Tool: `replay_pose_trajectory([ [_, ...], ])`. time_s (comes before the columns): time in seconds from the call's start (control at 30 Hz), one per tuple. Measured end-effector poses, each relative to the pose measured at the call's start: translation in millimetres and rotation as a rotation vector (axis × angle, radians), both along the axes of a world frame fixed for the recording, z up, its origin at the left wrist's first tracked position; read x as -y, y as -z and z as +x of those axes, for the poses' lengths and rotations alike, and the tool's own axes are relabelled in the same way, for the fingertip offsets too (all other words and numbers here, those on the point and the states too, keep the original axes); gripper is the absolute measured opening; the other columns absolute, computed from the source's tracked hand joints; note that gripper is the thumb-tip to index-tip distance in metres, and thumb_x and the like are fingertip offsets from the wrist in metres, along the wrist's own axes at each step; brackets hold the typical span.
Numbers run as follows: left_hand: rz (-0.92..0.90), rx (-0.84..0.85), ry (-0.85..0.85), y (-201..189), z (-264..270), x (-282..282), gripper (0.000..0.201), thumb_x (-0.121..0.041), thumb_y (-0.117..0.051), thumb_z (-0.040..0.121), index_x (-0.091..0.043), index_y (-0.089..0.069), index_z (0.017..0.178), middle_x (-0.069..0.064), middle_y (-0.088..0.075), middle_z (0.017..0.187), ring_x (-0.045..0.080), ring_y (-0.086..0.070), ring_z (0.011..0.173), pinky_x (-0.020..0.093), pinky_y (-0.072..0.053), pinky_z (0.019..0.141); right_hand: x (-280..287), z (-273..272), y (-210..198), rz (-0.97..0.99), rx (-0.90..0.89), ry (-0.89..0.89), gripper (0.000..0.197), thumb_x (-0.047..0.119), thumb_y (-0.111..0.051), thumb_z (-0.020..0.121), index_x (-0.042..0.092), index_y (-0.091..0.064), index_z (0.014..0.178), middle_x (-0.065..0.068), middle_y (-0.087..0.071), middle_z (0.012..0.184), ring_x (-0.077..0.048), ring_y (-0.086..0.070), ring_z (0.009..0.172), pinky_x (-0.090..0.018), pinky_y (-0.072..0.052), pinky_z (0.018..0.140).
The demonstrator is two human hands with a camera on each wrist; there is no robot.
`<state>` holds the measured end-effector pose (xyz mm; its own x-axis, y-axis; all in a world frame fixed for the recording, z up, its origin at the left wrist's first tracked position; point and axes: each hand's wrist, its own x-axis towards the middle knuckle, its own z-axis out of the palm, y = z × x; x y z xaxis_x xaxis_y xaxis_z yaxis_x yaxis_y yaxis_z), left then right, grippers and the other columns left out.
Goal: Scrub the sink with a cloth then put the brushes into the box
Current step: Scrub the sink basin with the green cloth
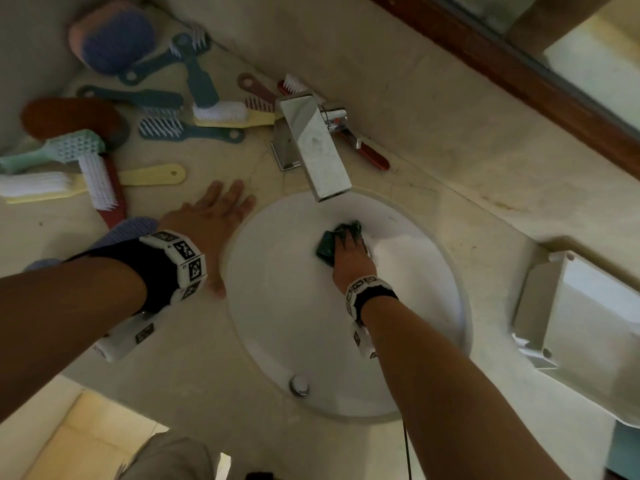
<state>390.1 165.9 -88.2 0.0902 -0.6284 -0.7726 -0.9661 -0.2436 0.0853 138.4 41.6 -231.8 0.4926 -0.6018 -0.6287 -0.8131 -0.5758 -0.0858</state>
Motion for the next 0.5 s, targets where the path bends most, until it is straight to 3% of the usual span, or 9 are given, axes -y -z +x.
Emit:
replay_pose_trajectory([
  [0.1, 0.008, 0.005, 0.010, -2.8, -2.9, 1.0, 0.160, -0.061, -0.087, 0.042, -0.030, 0.032, 0.144, -0.007, 0.045, 0.146, 0.023, 0.028, 0.142, 0.053, -0.011, 0.116, -6.3, -7.9, -1.7, 0.024, -0.049, 0.103, 0.073, 0.006, -0.048, 0.091, 0.006, -0.012, 0.155, -0.012, -0.004, 0.163, -0.030, 0.000, 0.150, -0.040, -0.014, 0.119],
  [0.17, 0.010, 0.011, 0.015, -4.6, -3.4, 0.6, 0.160, -0.060, -0.087, 0.043, -0.029, 0.033, 0.144, -0.006, 0.044, 0.147, 0.023, 0.027, 0.143, 0.053, -0.011, 0.117, -9.0, -5.8, -8.9, 0.070, -0.102, 0.104, 0.067, 0.007, -0.050, 0.092, 0.003, -0.021, 0.153, -0.014, -0.011, 0.161, -0.034, -0.007, 0.149, -0.043, -0.025, 0.118],
  [0.27, 0.001, 0.016, 0.014, -6.4, -2.3, -0.4, 0.159, -0.060, -0.087, 0.044, -0.029, 0.033, 0.144, -0.006, 0.044, 0.147, 0.023, 0.027, 0.143, 0.052, -0.011, 0.117, -17.0, -9.4, -20.4, 0.141, -0.082, 0.150, 0.053, 0.013, -0.053, 0.093, 0.004, -0.039, 0.144, -0.017, -0.039, 0.148, -0.034, -0.039, 0.135, -0.042, -0.041, 0.107],
  [0.37, -0.014, 0.008, 0.013, -6.2, -1.9, -2.4, 0.159, -0.060, -0.087, 0.044, -0.030, 0.033, 0.143, -0.005, 0.044, 0.147, 0.023, 0.028, 0.142, 0.052, -0.010, 0.118, -23.4, -32.9, -40.6, 0.062, 0.099, 0.439, 0.045, 0.013, -0.048, 0.094, 0.008, -0.048, 0.139, -0.016, -0.057, 0.131, -0.033, -0.056, 0.117, -0.036, -0.046, 0.098],
  [0.5, -0.034, -0.005, 0.019, -5.2, -0.8, -2.4, 0.160, -0.062, -0.086, 0.042, -0.030, 0.034, 0.143, -0.006, 0.044, 0.147, 0.024, 0.027, 0.143, 0.053, -0.012, 0.116, -18.6, -59.0, -58.4, -0.111, 0.236, 0.849, 0.047, 0.009, -0.045, 0.095, 0.008, -0.046, 0.142, -0.020, -0.059, 0.129, -0.038, -0.056, 0.116, -0.041, -0.046, 0.099],
])
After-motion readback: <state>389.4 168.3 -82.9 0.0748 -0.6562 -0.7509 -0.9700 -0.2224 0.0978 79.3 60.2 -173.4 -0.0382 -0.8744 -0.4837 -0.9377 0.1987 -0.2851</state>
